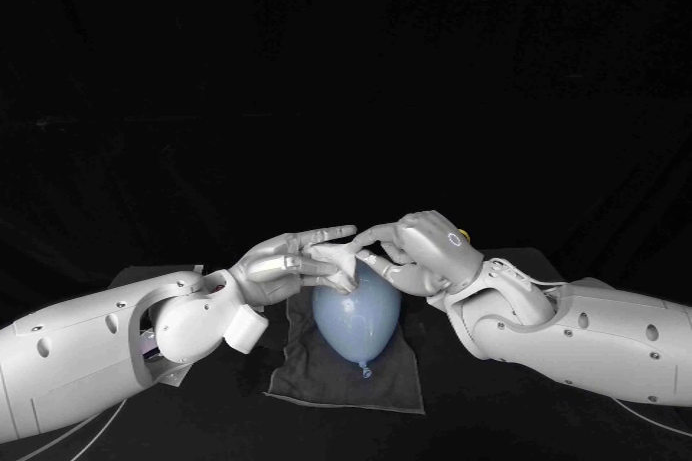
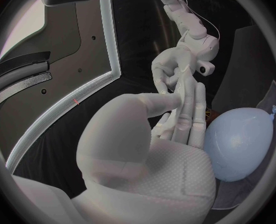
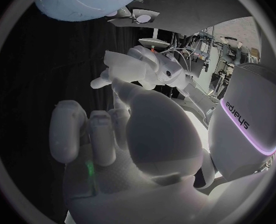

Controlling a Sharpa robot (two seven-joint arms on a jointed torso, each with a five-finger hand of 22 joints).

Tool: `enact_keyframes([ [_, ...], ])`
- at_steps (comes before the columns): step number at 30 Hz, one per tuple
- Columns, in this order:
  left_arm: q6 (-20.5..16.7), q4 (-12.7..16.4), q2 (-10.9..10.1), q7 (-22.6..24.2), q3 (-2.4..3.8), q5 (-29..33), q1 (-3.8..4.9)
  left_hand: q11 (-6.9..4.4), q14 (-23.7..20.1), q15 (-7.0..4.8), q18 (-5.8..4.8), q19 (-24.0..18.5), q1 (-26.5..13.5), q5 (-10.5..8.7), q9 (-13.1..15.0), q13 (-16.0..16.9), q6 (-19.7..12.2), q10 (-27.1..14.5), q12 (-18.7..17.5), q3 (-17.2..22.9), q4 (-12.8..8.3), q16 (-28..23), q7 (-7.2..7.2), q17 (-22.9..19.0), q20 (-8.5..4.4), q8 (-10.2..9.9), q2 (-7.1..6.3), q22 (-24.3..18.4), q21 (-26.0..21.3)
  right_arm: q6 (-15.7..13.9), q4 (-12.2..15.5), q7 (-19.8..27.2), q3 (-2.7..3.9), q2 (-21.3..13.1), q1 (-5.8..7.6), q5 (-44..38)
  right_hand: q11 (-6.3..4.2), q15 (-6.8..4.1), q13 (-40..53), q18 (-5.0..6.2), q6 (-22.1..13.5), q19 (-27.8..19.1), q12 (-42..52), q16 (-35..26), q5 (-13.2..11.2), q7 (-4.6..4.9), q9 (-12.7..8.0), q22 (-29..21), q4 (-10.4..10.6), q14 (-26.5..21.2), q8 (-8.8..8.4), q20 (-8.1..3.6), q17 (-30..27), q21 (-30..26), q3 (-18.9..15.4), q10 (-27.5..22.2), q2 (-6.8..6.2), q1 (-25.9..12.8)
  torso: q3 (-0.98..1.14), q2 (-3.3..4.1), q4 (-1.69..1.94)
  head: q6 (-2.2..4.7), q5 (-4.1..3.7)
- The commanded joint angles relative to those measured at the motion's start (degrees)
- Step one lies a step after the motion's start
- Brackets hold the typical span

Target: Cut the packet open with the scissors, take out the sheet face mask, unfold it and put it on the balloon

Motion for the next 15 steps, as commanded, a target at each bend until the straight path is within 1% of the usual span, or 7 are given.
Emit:
enact_keyframes([
  [1, -0.8, 0.0, 0.1, -0.1, 0.05, -0.3, 0.07, 0.21, -2.1, 0.65, -0.02, -1.2, -4.1, 0.00, 0.1, 0.3, 0.6, 2.4, 0.6, -4.6, 3.0, 0.4, 4.85, 0.1, 0.96, 0.4, -0.41, -0.7, -1.2, -2.0, 0.5, -1.2, 0.08, -0.4, 0.06, -0.9, -0.59, -0.40, 12.0, -1.08, 0.2, 0.7, 0.3, 0.2, 0.0, -0.35, 0.8, 11.4, 0.0, 6.0, 0.34, -0.40, 15.1, 0.3, 0.3, 3.9, -0.01, -0.4, 0.02, -0.01, -0.05, 0.01, 0.14],
  [2, -1.4, 0.0, 0.1, -0.2, 0.05, -0.3, 0.07, 0.41, -3.5, 0.96, -0.54, -1.7, -6.6, -0.10, 0.3, 0.6, 1.0, 4.6, 1.1, -7.3, 5.3, 0.2, 5.03, 0.0, 1.73, 0.5, -0.73, -1.4, -2.3, -1.9, 0.6, -1.2, 0.09, -0.5, 0.07, -0.9, -0.59, -0.40, 12.0, -1.08, 0.2, 0.7, 0.3, 0.2, 0.0, -0.35, 0.8, 11.4, 0.0, 6.0, 0.34, -0.40, 15.1, 0.3, 0.3, 3.9, -0.01, -0.4, 0.01, -0.01, -0.05, 0.01, 0.14],
  [3, -2.2, 0.0, 0.1, -0.4, 0.05, -0.3, 0.07, 0.62, -5.1, 1.39, -0.27, -2.2, -9.0, 0.00, 0.4, 0.7, 1.4, 6.2, 1.5, -10.4, 7.9, 0.1, 5.05, -0.2, 2.05, 0.6, -1.08, -2.6, -4.1, -1.7, 0.8, -1.3, 0.09, -0.7, 0.07, -1.0, -0.63, -0.44, 12.0, -1.07, 0.1, 0.7, 0.4, 0.2, 0.0, -0.39, 1.0, 11.4, -0.1, 6.0, 0.60, -0.44, 15.1, 0.3, 0.5, 4.0, -0.06, -0.5, 0.02, -0.02, -0.06, 0.01, 0.16],
  [5, -3.4, -0.2, 0.1, -0.6, 0.05, -0.3, 0.07, 0.62, -6.2, 1.57, 0.13, -2.4, -11.2, 0.12, 0.5, 0.9, 2.0, 8.8, 2.3, -13.3, 10.3, 0.2, 5.14, -0.3, 2.50, 0.8, -1.90, -4.2, -6.4, -1.5, 1.0, -1.2, 0.10, -1.0, 0.08, -1.0, -0.63, -0.44, 12.0, -1.07, 0.1, 0.7, 0.4, 0.2, 0.0, -0.39, 1.0, 11.4, -0.1, 6.0, 0.60, -0.44, 15.1, 0.3, 0.5, 4.0, -0.06, -0.5, 0.03, -0.03, -0.06, 0.03, 0.20],
  [6, -4.3, -0.2, 0.1, -0.7, 0.04, -0.3, 0.07, 0.25, -8.5, 1.95, 1.14, -0.4, -10.9, 0.06, 0.7, 0.7, 2.2, 10.3, 3.2, -18.2, 14.1, 0.4, 4.87, -0.5, 3.74, 1.0, -2.33, -9.5, -13.1, -1.3, 1.2, -1.2, 0.11, -1.1, 0.09, -1.0, -0.64, -0.45, 12.1, -1.07, 0.0, 0.7, 0.4, 0.2, 0.0, -0.41, 1.2, 11.4, -0.1, 6.0, 0.71, -0.45, 15.1, 0.3, 0.5, 4.0, -0.09, -0.6, 0.04, -0.03, -0.06, 0.03, 0.20],
  [10, -6.4, -0.3, 0.1, -1.0, 0.04, -0.2, 0.07, -0.08, -10.8, 1.94, 0.92, 2.2, -11.3, 0.07, 0.8, 0.7, 2.4, 13.8, 5.1, -22.7, 19.4, -0.9, 5.05, -1.1, 3.83, 1.1, -2.37, -14.8, -19.7, -0.6, 1.8, -1.1, 0.11, -1.6, 0.10, -1.0, -0.66, -0.47, 12.1, -1.09, -0.1, 0.7, 0.5, 0.2, 0.0, -0.42, 1.3, 11.4, -0.2, 6.0, 0.89, -0.48, 15.1, 0.3, 0.6, 4.0, -0.12, -0.7, 0.04, -0.01, -0.03, 0.06, 0.25],
  [15, -7.8, -0.4, 0.1, -1.4, 0.03, 0.1, 0.07, 0.13, -11.7, 2.39, 0.80, 4.9, -10.4, 0.06, 1.0, 0.7, 2.6, 14.1, 4.6, -26.1, 23.8, -4.1, 5.33, -2.2, 3.96, 1.3, -2.33, -19.4, -25.4, 0.4, 2.2, -1.0, 0.11, -2.1, 0.12, -1.0, -0.68, -0.50, 12.2, -1.11, -0.2, 0.7, 0.6, 0.2, 0.0, -0.44, 1.5, 11.5, -0.3, 6.0, 1.11, -0.51, 15.1, 0.4, 0.8, 4.1, -0.17, -0.8, 0.01, 0.01, -0.05, -0.02, 0.34],
])
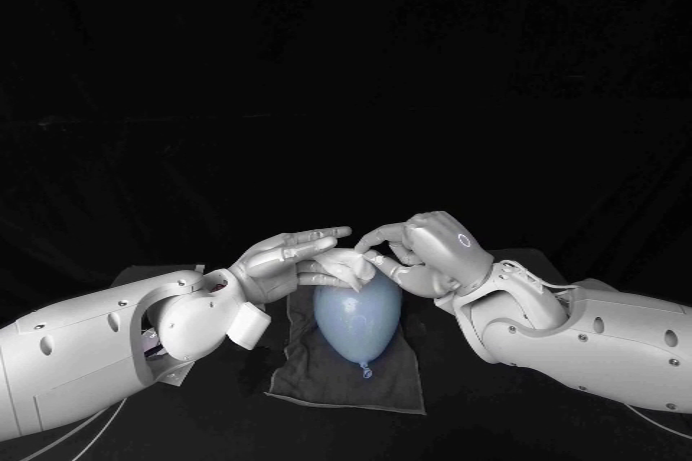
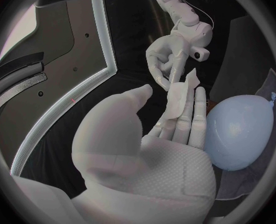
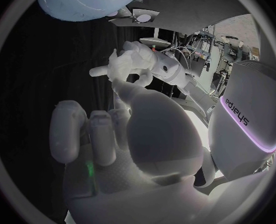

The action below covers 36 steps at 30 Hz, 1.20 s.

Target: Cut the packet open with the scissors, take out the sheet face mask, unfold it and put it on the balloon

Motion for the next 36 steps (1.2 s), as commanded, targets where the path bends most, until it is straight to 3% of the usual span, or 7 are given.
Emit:
enact_keyframes([
  [1, -3.1, 0.0, 0.1, -0.5, 0.05, 0.3, 0.07, 0.15, 0.3, 0.14, 0.22, 1.8, 0.7, 0.05, 0.1, -0.1, 0.5, 0.1, -0.5, -1.8, 2.6, -1.5, 5.34, -0.5, -0.06, 0.2, 0.10, -2.2, -2.6, 0.5, 0.3, -0.3, 0.06, -0.2, 0.06, -0.8, -0.35, -0.51, 12.2, -1.11, 0.1, 0.8, 0.3, 0.3, 0.1, -0.32, 1.5, 11.5, 0.0, 6.0, 0.38, -0.50, 15.1, 0.3, 0.3, 3.9, 0.13, -0.5, -0.03, 0.02, -0.01, -0.05, 0.10],
  [9, -3.6, 0.0, 0.0, -1.1, 0.04, 1.2, 0.07, -0.09, 2.6, -0.07, 0.33, 5.8, -0.7, 0.09, 0.4, -0.1, 0.9, 1.1, -1.5, -6.6, 9.8, -4.8, 5.74, -1.2, -0.22, 0.5, 2.34, -5.8, -6.6, 1.0, 0.3, -0.7, 0.05, -0.3, 0.06, -1.0, -0.38, -0.53, 12.3, -1.11, -0.1, 0.8, 0.5, 0.3, 0.1, -0.35, 1.8, 11.5, 0.0, 6.0, 0.69, -0.53, 15.1, 0.3, 0.4, 3.9, 0.04, -0.6, -0.02, 0.04, 0.06, -0.17, 0.32],
  [16, -3.6, -0.1, 0.0, -1.8, 0.04, 2.8, 0.07, -0.76, 5.8, -0.85, 0.47, 8.9, -2.2, 0.10, 0.3, 0.0, 0.1, 3.2, -1.7, -8.2, 9.9, -5.7, 6.25, -1.1, -0.75, 0.4, 5.68, -7.0, -7.5, 1.6, 0.2, -0.8, 0.05, -0.3, 0.08, -1.1, -0.38, -0.53, 12.3, -1.11, -0.1, 0.8, 0.5, 0.3, 0.1, -0.35, 1.8, 11.5, 0.0, 6.0, 0.69, -0.53, 15.1, 0.3, 0.4, 3.9, 0.04, -0.6, -0.03, 0.05, -0.01, -0.24, 0.66],
  [22, -3.6, -0.2, 0.0, -1.9, 0.03, 4.7, 0.07, -1.32, 9.7, -1.67, 0.49, 12.3, -4.8, 0.12, 0.4, 0.0, 0.1, 6.1, -1.6, -9.6, 10.0, -6.4, 6.69, -0.8, -1.69, 0.5, 10.08, -7.9, -8.1, 3.5, -0.1, -0.6, 0.05, -0.4, 0.12, -1.1, -0.40, -0.54, 12.3, -1.10, -0.1, 0.7, 0.4, 0.3, 0.1, -0.37, 2.0, 11.5, -0.1, 6.0, 0.83, -0.55, 15.1, 0.3, 0.5, 3.9, 0.00, -0.7, -0.02, 0.02, 0.02, -0.49, 0.86],
  [29, -4.0, -0.3, 0.1, -1.7, 0.02, 5.7, 0.07, -2.11, 11.5, -2.27, 0.46, 14.0, -0.5, 0.14, 0.9, 0.2, 1.8, 10.2, -0.9, -5.9, 9.0, -7.9, 6.21, -0.7, -2.18, 1.0, 13.91, -8.3, -9.1, 5.3, -0.3, -0.8, 0.04, -0.4, 0.15, -1.2, -0.40, -0.55, 12.3, -1.11, -0.2, 0.7, 0.5, 0.3, 0.1, -0.37, 2.0, 11.5, -0.1, 6.0, 0.91, -0.55, 15.1, 0.3, 0.6, 4.0, -0.01, -0.7, -0.03, 0.03, 0.00, -0.43, 1.02],
  [32, -4.2, -0.3, 0.1, -1.7, 0.01, 5.9, 0.07, -2.33, 12.3, -2.51, 0.44, 14.7, 2.4, 0.15, 1.2, 0.1, 2.8, 11.3, -1.0, -2.9, 8.1, -8.5, 6.04, -0.6, -2.42, 1.3, 13.43, -8.3, -9.6, 5.6, -0.3, -0.9, 0.04, -0.4, 0.16, -1.3, -0.40, -0.55, 12.3, -1.11, -0.2, 0.7, 0.5, 0.3, 0.1, -0.37, 2.0, 11.5, -0.1, 6.0, 0.91, -0.55, 15.1, 0.3, 0.6, 4.0, -0.01, -0.7, -0.04, 0.02, 0.00, -0.48, 1.05],
  [36, -5.3, -0.4, 0.1, -1.9, 0.01, 6.0, 0.07, -2.61, 13.5, -2.94, 0.40, 15.8, 8.1, 0.11, 1.9, -0.1, 5.2, 12.6, -1.8, 5.2, 2.4, -9.9, 5.91, -0.4, -3.18, 2.3, 9.99, -8.2, -10.2, 5.7, -0.3, -0.8, 0.04, -0.4, 0.17, -1.3, -0.41, -0.55, 12.4, -1.10, -0.2, 0.7, 0.6, 0.3, 0.1, -0.38, 2.1, 11.5, -0.1, 6.0, 0.98, -0.56, 15.1, 0.3, 0.6, 4.0, -0.02, -0.7, -0.02, 0.03, 0.01, -0.49, 1.10],
])
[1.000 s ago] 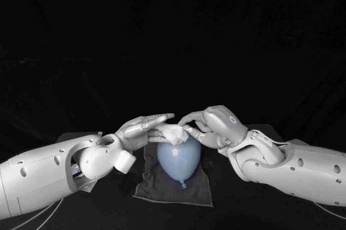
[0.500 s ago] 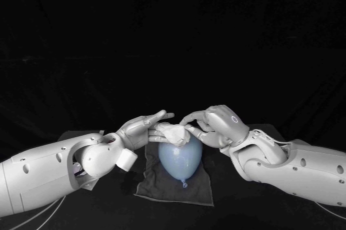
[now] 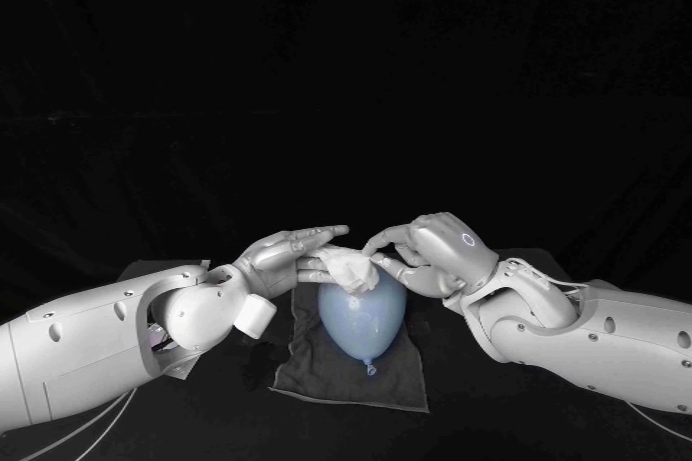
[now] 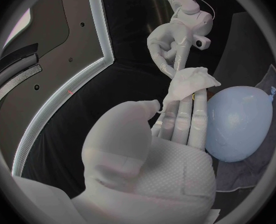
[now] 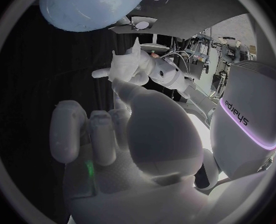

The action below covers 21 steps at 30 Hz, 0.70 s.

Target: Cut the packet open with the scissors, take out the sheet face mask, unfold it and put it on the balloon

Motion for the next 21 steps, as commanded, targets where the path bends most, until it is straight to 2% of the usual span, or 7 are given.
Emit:
enact_keyframes([
  [1, -2.0, 0.0, 0.1, 0.0, 0.05, 1.3, 0.08, -0.21, 1.1, -0.24, 0.50, 1.0, 2.0, 0.13, 0.6, -0.1, 2.1, 1.4, -0.2, 3.7, -2.8, -0.5, 5.37, 0.2, -0.46, 0.9, -2.13, 0.1, -0.2, 1.7, 0.1, -0.1, 0.04, 0.0, 0.05, -1.0, -0.17, -0.58, 12.4, -1.10, 0.4, 0.8, 0.4, 0.4, 0.2, 0.01, 1.5, 11.5, 0.0, 6.0, 0.36, -0.46, 15.1, 0.3, 0.3, 4.1, 0.00, -0.8, 0.02, 0.01, 0.00, -0.03, 0.05],
  [3, -3.3, -0.1, 0.1, -0.2, 0.05, 1.3, 0.08, -0.37, 1.6, -0.47, 0.50, 1.5, 2.7, 0.17, 1.3, 0.0, 4.4, 2.4, -0.1, 5.1, -4.1, -0.6, 5.24, 0.3, -0.81, 1.8, -2.68, 0.3, 0.0, 1.6, 0.1, 0.0, 0.04, 0.0, 0.06, -1.0, -0.17, -0.58, 12.4, -1.10, 0.4, 0.8, 0.4, 0.4, 0.2, 0.01, 1.5, 11.5, 0.0, 6.0, 0.36, -0.46, 15.1, 0.3, 0.3, 4.1, 0.00, -0.8, 0.02, 0.01, 0.00, 0.01, 0.08],
  [5, -4.3, -0.2, 0.2, -0.4, 0.04, 1.3, 0.08, -0.84, 3.0, -0.99, 0.43, 2.6, 3.4, 0.16, 2.3, 0.0, 8.0, 4.5, 0.3, 7.1, -6.4, -0.6, 4.92, 0.5, -1.54, 3.3, -4.06, 0.6, 0.8, 1.5, 0.2, 0.2, 0.04, 0.1, 0.06, -0.9, -0.17, -0.58, 12.4, -1.10, 0.4, 0.8, 0.4, 0.4, 0.2, 0.01, 1.5, 11.5, 0.0, 6.0, 0.36, -0.46, 15.1, 0.3, 0.3, 4.1, 0.00, -0.8, 0.01, 0.01, 0.00, 0.00, 0.14],
  [11, -6.7, -0.5, 0.4, -1.0, 0.03, 1.3, 0.08, -1.60, 5.4, -1.79, 0.28, 3.7, 3.7, 0.14, 3.6, -0.1, 11.9, 7.6, 0.1, 9.5, -9.6, -0.9, 4.30, 1.0, -2.63, 5.4, -4.84, 1.4, 2.3, 1.3, 0.3, 0.6, 0.04, 0.1, 0.06, -0.9, -0.17, -0.58, 12.4, -1.10, 0.4, 0.8, 0.4, 0.4, 0.2, 0.01, 1.5, 11.5, 0.0, 6.0, 0.36, -0.46, 15.1, 0.3, 0.3, 4.1, 0.00, -0.8, -0.03, 0.02, 0.02, -0.07, 0.12],
  [16, -7.8, -0.5, 0.4, -1.2, 0.02, 1.3, 0.08, -1.79, 5.8, -1.89, 0.20, 3.5, 3.2, 0.13, 4.0, -0.1, 13.2, 8.5, -0.1, 10.2, -9.9, -1.3, 4.11, 1.0, -2.76, 6.2, -4.57, 1.6, 2.8, 1.2, 0.4, 0.6, 0.04, 0.0, 0.06, -0.9, -0.18, -0.58, 12.4, -1.13, 0.4, 0.9, 0.4, 0.4, 0.2, 0.00, 1.6, 11.5, 0.0, 6.0, 0.49, -0.47, 15.1, 0.5, 0.4, 4.1, -0.04, -0.8, -0.02, 0.02, 0.03, -0.08, 0.20],
  [18, -8.2, -0.6, 0.4, -1.3, 0.02, 1.3, 0.08, -1.81, 6.1, -1.84, 0.15, 3.2, 2.1, 0.15, 4.1, -0.2, 13.7, 9.0, -0.4, 11.1, -9.3, -1.7, 4.05, 1.1, -2.67, 6.6, -3.83, 1.7, 2.9, 1.2, 0.5, 0.6, 0.04, 0.0, 0.06, -0.9, -0.18, -0.58, 12.4, -1.13, 0.4, 0.9, 0.4, 0.4, 0.2, 0.00, 1.6, 11.5, 0.0, 6.0, 0.49, -0.47, 15.1, 0.5, 0.4, 4.1, -0.04, -0.8, -0.01, 0.03, 0.03, -0.08, 0.20],
  [21, -8.6, -0.6, 0.4, -1.3, 0.02, 1.3, 0.08, -1.85, 6.6, -1.89, 0.31, 3.0, -0.3, 0.11, 4.1, -0.1, 13.5, 9.6, -1.1, 14.3, -8.6, -2.3, 3.97, 1.3, -2.53, 6.9, -3.36, 1.6, 2.9, 1.2, 0.6, 0.6, 0.04, -0.1, 0.06, -0.8, -0.19, -0.59, 12.4, -1.15, 0.3, 0.9, 0.5, 0.4, 0.2, -0.01, 1.7, 11.5, 0.0, 6.0, 0.59, -0.48, 15.1, 0.6, 0.4, 4.1, -0.07, -0.9, 0.00, 0.03, 0.03, -0.15, 0.15],
])
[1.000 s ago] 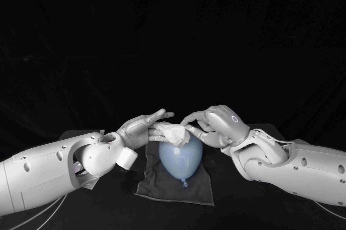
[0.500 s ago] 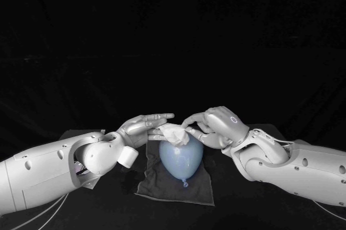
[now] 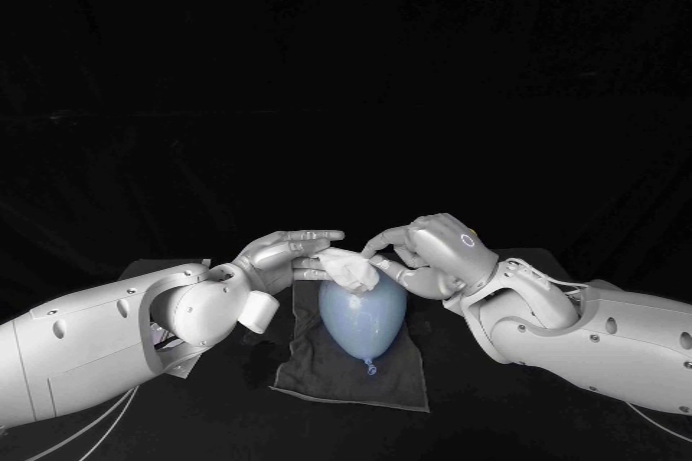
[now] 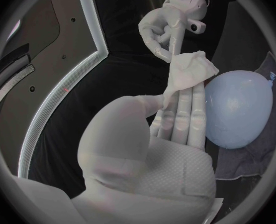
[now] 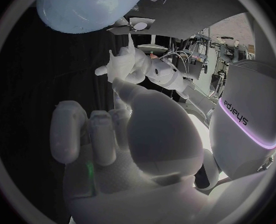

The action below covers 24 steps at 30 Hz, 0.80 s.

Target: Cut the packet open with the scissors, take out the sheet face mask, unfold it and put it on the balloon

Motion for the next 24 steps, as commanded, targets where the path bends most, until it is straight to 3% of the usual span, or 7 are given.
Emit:
enact_keyframes([
  [1, -2.1, 0.0, 0.1, -0.1, 0.05, 0.5, 0.08, 0.09, 0.6, 0.03, 0.75, -0.3, -2.0, 0.39, 0.0, 0.0, 0.0, 0.6, -0.4, 1.9, 0.8, -0.4, 2.34, 0.2, 0.10, 0.5, 0.55, -0.1, 0.2, 0.5, 0.3, 0.4, 0.04, -0.1, 0.04, -0.7, -0.19, -0.40, 12.4, -1.15, 0.4, 0.9, 0.2, 0.2, 0.2, -0.14, 1.0, 11.5, 0.0, 6.2, 0.26, -0.28, 15.1, 0.2, 0.4, 4.1, 0.13, -0.5, 0.01, 0.01, 0.00, -0.06, -0.03],
  [4, -2.4, -0.1, 0.1, -0.2, 0.05, 0.5, 0.08, 0.08, 1.0, 0.04, 0.82, -0.2, -4.6, 0.38, 0.1, 0.0, -0.2, 1.1, -0.8, 3.9, 1.9, -0.8, 2.30, 0.6, 0.36, 0.9, 1.34, -0.3, 0.0, 0.6, 0.7, 0.4, 0.04, -0.3, 0.04, -0.7, -0.21, -0.42, 12.6, -1.18, 0.3, 1.0, 0.5, 0.2, 0.2, -0.16, 1.2, 11.5, -0.1, 6.2, 0.39, -0.29, 15.1, 0.3, 0.5, 4.3, 0.08, -0.5, 0.02, 0.02, 0.01, -0.16, -0.09],
  [10, -2.6, -0.1, 0.1, -0.2, 0.04, 0.6, 0.07, 0.11, 1.3, 0.08, 0.86, 0.0, -7.2, 0.36, 0.1, 0.0, -0.5, 1.4, -1.3, 6.1, 2.0, -1.4, 2.29, 1.0, 0.51, 1.3, 2.19, -0.8, -0.5, 1.1, 1.3, 0.1, 0.04, -0.7, 0.04, -0.8, -0.23, -0.43, 12.6, -1.18, 0.3, 1.0, 0.5, 0.2, 0.2, -0.18, 1.3, 11.5, -0.1, 6.2, 0.53, -0.30, 15.1, 0.3, 0.6, 4.2, 0.04, -0.5, 0.01, 0.01, -0.04, -0.34, -0.07],
  [24, -3.8, -0.1, 0.1, -0.5, 0.03, 0.6, 0.06, 0.10, 1.3, 0.09, 0.87, 0.1, -8.2, 0.36, 0.2, 0.0, -0.6, 1.4, -1.6, 7.4, 1.2, -1.8, 2.25, 1.2, 0.52, 1.7, 2.46, -1.1, -0.8, 1.0, 2.1, 0.2, 0.03, -1.4, 0.04, -1.0, -0.26, -0.46, 12.7, -1.23, 0.3, 1.0, 0.5, 0.2, 0.2, -0.21, 1.5, 11.6, -0.2, 6.2, 0.80, -0.33, 15.1, 0.5, 0.7, 4.3, -0.01, -0.6, 0.01, -0.02, -0.04, -0.56, 0.10],
])
